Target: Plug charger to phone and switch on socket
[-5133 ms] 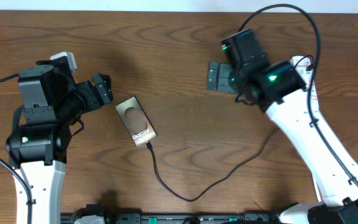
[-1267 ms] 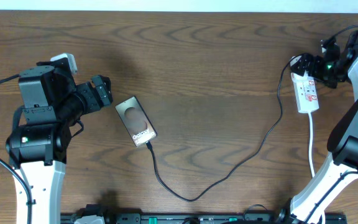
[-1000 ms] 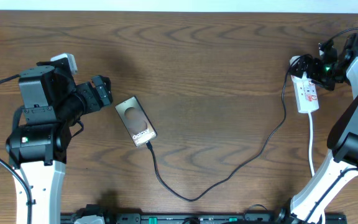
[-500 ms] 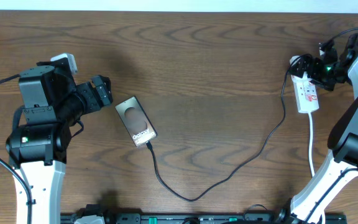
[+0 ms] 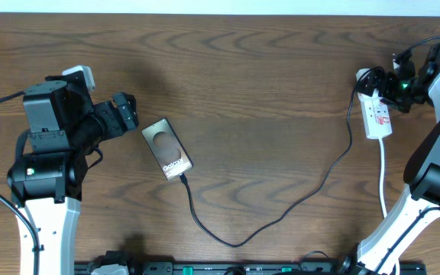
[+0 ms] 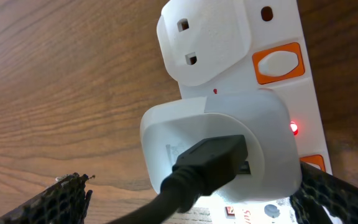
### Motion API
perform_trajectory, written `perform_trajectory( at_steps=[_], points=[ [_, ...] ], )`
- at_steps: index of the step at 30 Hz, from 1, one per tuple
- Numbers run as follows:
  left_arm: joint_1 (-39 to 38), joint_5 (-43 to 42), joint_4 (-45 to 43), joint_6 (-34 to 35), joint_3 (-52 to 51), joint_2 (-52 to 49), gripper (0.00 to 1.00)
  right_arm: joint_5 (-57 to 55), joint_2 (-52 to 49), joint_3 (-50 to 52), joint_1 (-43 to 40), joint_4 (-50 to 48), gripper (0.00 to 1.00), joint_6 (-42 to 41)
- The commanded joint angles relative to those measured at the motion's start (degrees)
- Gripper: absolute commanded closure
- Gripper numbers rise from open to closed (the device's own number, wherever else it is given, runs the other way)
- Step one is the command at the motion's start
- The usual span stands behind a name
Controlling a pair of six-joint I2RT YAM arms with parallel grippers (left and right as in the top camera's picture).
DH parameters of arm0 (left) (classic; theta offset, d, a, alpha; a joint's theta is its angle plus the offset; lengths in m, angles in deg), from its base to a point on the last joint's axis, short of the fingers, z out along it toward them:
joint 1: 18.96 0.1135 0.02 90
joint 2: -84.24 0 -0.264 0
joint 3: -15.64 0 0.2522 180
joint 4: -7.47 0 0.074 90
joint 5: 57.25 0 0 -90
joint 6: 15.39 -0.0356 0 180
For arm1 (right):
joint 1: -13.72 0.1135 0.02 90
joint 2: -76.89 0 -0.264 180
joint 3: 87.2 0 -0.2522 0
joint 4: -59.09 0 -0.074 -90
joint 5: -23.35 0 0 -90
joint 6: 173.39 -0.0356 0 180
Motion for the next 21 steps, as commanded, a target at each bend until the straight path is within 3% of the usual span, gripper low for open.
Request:
perform_trajectory(
  at_steps=[1, 8, 14, 21],
  points=[
    [0.2, 0.6, 0.0, -0.5, 0.5, 0.1, 0.06, 7.5, -1.3, 2.7, 2.6, 1.7, 0.01, -0.3],
    [0.2, 0.6, 0.0, -0.5, 0.5, 0.1, 0.06, -1.6, -1.2, 2.4, 2.2, 2.5, 0.01, -3.4],
    [0.2, 0.6, 0.0, -0.5, 0.5, 0.1, 0.07, -12.1, -1.2, -1.0, -0.3, 9.2, 0.01, -4.4],
    [0.2, 0.6, 0.0, -0.5, 0.5, 0.1, 0.06, -16.9, 0.3, -6.8, -4.0, 15.8, 0.01, -4.4]
  ],
)
